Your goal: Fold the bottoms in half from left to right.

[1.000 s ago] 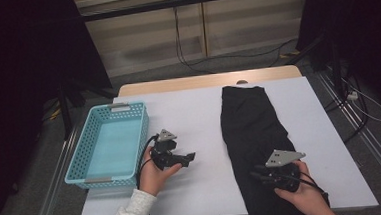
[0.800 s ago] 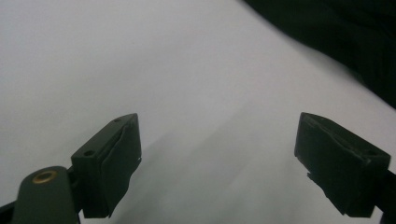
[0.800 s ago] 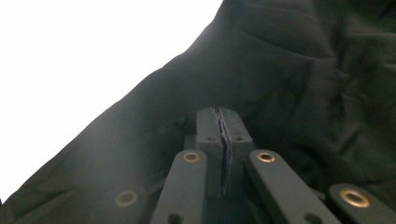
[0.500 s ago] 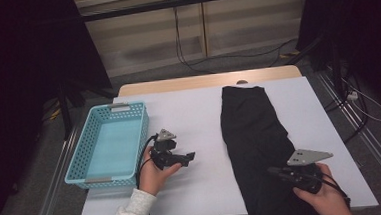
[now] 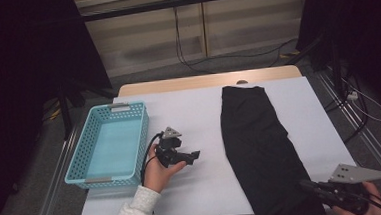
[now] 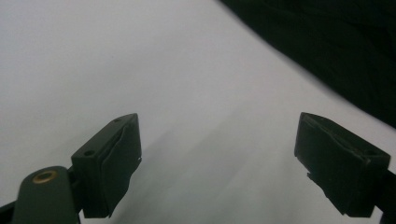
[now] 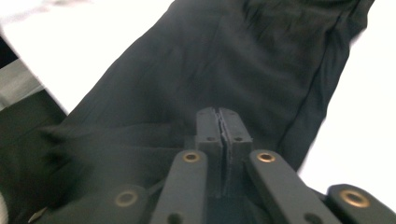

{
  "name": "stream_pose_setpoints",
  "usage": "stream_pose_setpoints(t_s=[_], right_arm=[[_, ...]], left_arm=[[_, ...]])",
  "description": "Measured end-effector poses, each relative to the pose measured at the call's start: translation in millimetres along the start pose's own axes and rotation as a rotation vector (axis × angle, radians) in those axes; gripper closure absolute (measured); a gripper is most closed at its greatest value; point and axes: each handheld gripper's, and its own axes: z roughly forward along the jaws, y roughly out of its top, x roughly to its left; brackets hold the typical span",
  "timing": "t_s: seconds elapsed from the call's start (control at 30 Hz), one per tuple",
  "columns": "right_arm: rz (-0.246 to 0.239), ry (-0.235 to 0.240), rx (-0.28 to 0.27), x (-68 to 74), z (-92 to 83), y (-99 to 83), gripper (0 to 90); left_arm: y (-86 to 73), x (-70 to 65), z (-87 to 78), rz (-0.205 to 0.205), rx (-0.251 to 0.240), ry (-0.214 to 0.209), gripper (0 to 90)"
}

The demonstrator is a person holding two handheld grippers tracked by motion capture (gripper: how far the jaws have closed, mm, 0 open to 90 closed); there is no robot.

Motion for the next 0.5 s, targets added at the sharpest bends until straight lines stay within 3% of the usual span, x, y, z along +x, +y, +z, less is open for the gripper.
stream_pose_setpoints(t_s=[0.03,0.1,0.17,0.2,0.33,0.4,0.5], right_arm=[[0.001,-0.039,-0.023,-0.1,-7.2,-3.1,74.6],[0.001,-0.039,-0.025,-1.0,-7.8,-2.4,73.5],[0.015,-0.060,-0.036,-4.8,-2.8,4.8,64.3],[0.017,-0.057,-0.036,-6.2,0.2,8.2,64.5],[0.023,-0.075,-0.052,-14.9,22.2,29.5,59.1],[0.037,-0.107,-0.060,-19.8,34.6,39.6,54.6],[0.060,-0.160,-0.055,-27.9,53.4,51.0,54.8]], left_arm=[[-0.3,0.4,-0.3,-0.002,0.000,0.003,14.7],[-0.8,2.3,-0.2,-0.006,-0.003,0.007,14.7],[-1.3,3.5,-0.3,-0.015,-0.004,0.008,14.6],[-1.8,4.0,-0.5,-0.015,-0.004,0.010,14.6],[-2.9,7.1,-2.8,-0.020,-0.008,0.019,14.5],[-3.6,8.4,-3.9,-0.016,-0.004,0.024,14.3],[-4.9,9.0,-5.1,-0.020,-0.008,0.027,14.3]])
